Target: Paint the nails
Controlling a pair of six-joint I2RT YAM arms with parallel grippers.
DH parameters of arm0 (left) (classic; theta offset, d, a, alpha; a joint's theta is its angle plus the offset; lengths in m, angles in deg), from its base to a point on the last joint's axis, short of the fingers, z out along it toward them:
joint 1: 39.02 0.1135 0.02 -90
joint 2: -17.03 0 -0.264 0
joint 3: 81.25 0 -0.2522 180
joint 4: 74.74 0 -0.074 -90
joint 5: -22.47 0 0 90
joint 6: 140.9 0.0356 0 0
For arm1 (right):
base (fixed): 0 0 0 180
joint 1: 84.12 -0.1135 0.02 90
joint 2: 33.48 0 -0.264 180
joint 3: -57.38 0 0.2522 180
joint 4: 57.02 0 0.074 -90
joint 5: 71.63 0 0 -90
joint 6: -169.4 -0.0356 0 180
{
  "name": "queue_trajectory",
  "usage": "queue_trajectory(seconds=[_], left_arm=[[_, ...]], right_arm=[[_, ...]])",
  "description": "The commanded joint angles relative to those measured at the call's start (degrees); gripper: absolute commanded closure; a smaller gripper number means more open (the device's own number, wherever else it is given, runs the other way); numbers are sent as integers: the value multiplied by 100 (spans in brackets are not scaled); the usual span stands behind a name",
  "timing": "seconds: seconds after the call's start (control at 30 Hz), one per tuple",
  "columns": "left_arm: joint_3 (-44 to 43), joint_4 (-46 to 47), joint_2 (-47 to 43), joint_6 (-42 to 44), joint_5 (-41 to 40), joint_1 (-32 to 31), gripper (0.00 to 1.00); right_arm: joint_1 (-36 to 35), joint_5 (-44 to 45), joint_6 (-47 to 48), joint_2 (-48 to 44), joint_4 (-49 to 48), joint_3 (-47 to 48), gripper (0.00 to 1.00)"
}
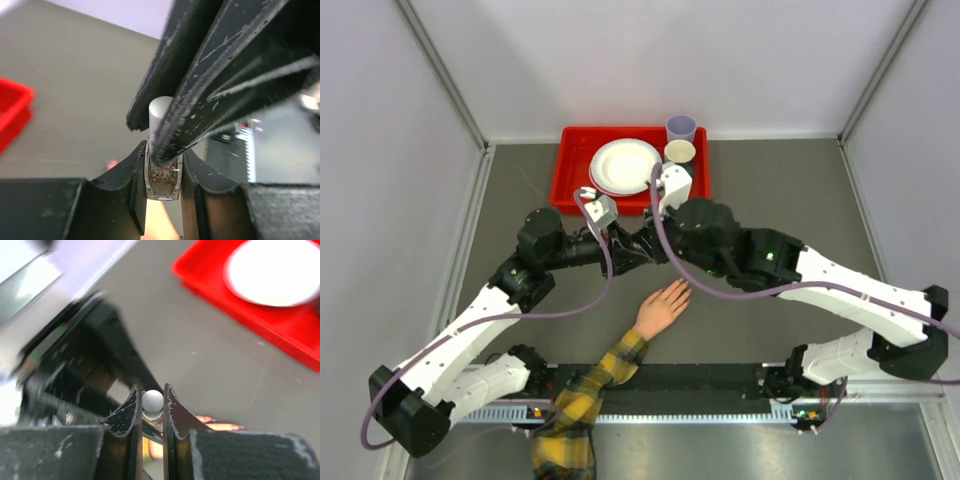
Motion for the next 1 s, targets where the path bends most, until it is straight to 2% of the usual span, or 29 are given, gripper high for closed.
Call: queue_trajectory(seconds=[0.0,0.17,0.23,0.3,0.33,0.37,0.4,0.47,0.53,0.6,0.7,0.77,0.87,0.97], left_arm=[[4,95,-319,275,-2174,170,100],[57,209,-346,283,-1824,170,100],[31,227,-311,266,-1587,161,100],[22,306,-267,248,-1132,161,100],[-4,324,-206,214,-946,170,100],[-22,419,-179,187,-700,170,100],[-13,481,-126,152,-211,170,100],[-48,613,14,-24,267,170,100],[-74,763,146,-164,828,170,100],[-127,781,243,-235,1164,170,100],[-136,1122,436,-603,1910,170,100],[-83,1754,577,-1130,2454,170,100],[-39,2029,648,-1421,2703,170,100],[-39,2125,656,-1509,2861,152,100]], right_arm=[[-899,2981,-1594,520,620,421,100],[-926,2948,-1332,635,567,851,100],[-865,2460,-981,513,349,887,100],[-628,1888,-585,425,330,957,86],[-479,910,-444,364,347,1001,79],[-243,430,-147,337,434,1036,68],[-145,43,-22,302,496,1097,63],[-30,-724,294,214,767,1177,56],[146,-1529,497,144,918,1221,55],[269,-1858,726,64,1102,1247,55],[401,-2315,919,-93,1060,1082,60],[682,-2956,989,-155,1024,984,63],[1033,-3607,1042,-261,893,774,63],[1210,-3679,1121,-331,840,659,61]])
